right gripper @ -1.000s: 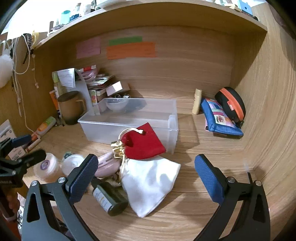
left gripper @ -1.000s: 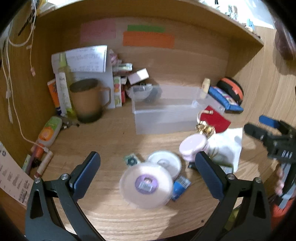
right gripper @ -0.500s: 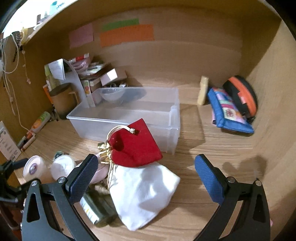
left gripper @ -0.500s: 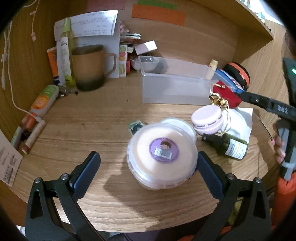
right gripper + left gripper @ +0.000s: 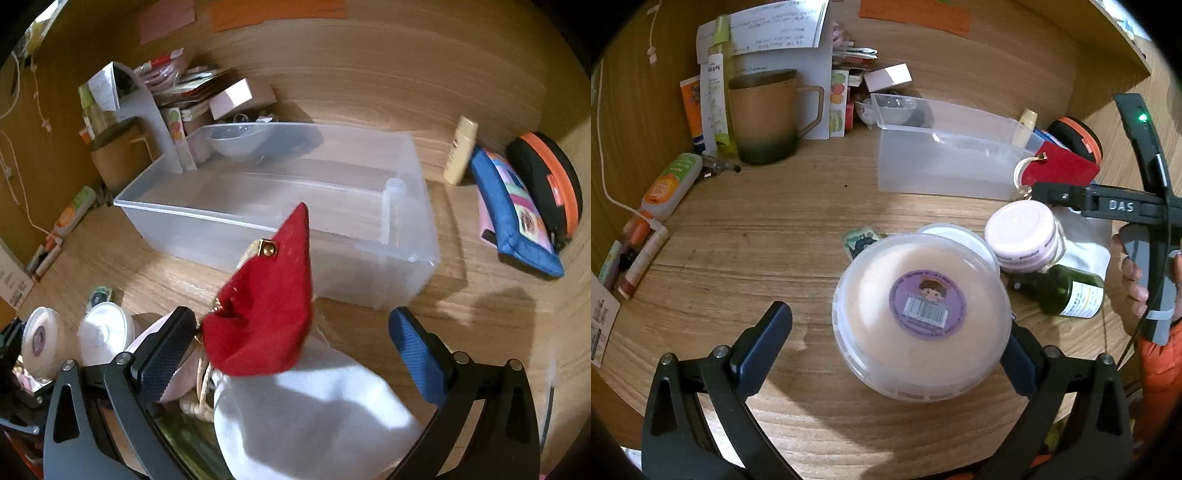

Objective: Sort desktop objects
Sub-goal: 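Grasp the purple-labelled cream tub with left tool while right tool grasps the red pouch, then lift and carry the tub and red pouch over the clear plastic box with both tools, then lower the red pouch into the box and open right tool while left tool releases the tub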

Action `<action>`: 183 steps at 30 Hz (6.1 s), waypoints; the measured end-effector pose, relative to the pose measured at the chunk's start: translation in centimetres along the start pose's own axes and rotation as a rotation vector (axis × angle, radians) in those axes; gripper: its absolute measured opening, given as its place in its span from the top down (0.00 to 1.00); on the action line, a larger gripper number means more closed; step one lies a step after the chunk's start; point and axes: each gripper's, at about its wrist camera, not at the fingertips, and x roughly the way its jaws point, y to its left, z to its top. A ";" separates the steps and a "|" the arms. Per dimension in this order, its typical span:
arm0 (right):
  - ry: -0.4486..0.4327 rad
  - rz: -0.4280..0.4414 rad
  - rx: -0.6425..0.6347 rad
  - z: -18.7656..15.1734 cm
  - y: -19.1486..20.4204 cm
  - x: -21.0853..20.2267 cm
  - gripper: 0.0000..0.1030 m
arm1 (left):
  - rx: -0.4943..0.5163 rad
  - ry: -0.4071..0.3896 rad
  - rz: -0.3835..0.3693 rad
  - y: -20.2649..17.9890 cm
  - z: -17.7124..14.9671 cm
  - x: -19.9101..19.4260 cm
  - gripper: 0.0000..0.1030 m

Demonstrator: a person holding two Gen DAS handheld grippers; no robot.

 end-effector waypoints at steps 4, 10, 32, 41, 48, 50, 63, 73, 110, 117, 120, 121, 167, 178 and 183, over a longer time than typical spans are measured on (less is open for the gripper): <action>-0.027 -0.022 -0.032 0.5 0.7 0.0 0.09 | 0.025 -0.016 0.005 -0.5 0.0 -0.3 0.00; -0.044 0.019 -0.055 0.6 1.5 -0.1 0.41 | 0.071 -0.015 0.002 -1.3 0.2 -0.3 0.28; -0.214 0.051 0.026 0.0 0.5 -5.3 0.85 | 0.043 -0.034 0.017 -1.5 -0.3 -0.6 0.40; -0.281 0.073 0.061 -0.2 -0.7 -8.4 0.85 | 0.023 -0.071 0.025 -0.7 0.1 -2.0 0.43; -0.327 0.071 0.070 -0.4 -1.0 -10.4 0.85 | 0.031 -0.110 0.033 -0.7 0.9 -3.6 0.43; -0.338 0.073 0.077 -0.5 -1.3 -10.9 0.85 | 0.040 -0.124 0.034 -0.7 1.3 -4.1 0.43; -0.395 0.090 0.092 -0.9 -2.5 -13.7 0.84 | 0.095 -0.192 -0.014 -1.8 6.2 -6.6 0.43; -0.436 0.097 0.084 0.8 -2.9 -14.6 0.84 | 0.143 -0.266 -0.012 -3.4 11.7 -8.8 0.43; -0.048 -0.017 0.093 -2.3 -0.8 -5.1 0.68 | 0.151 -0.091 -0.073 -4.2 17.7 1.2 0.43; 0.021 0.028 0.093 -1.9 -1.0 -1.3 0.78 | 0.172 -0.063 -0.090 -5.1 17.3 2.2 0.43; 0.004 0.034 0.085 -2.0 -0.8 -1.2 0.87 | 0.188 -0.047 -0.091 -5.5 17.3 3.0 0.43; -0.016 0.035 0.085 -2.0 -0.7 -1.6 0.88 | 0.189 -0.043 -0.091 -5.6 17.4 3.2 0.43; -0.030 0.070 -0.002 9.5 -0.9 5.6 0.88 | 0.203 0.210 -0.099 -4.9 20.6 15.3 0.43; 0.043 0.027 -0.041 8.7 -1.4 7.6 0.87 | 0.304 0.233 -0.012 -6.6 20.1 16.4 0.43; 0.081 0.036 -0.015 8.5 -2.3 8.5 0.86 | 0.321 0.233 -0.013 -6.6 20.3 16.4 0.43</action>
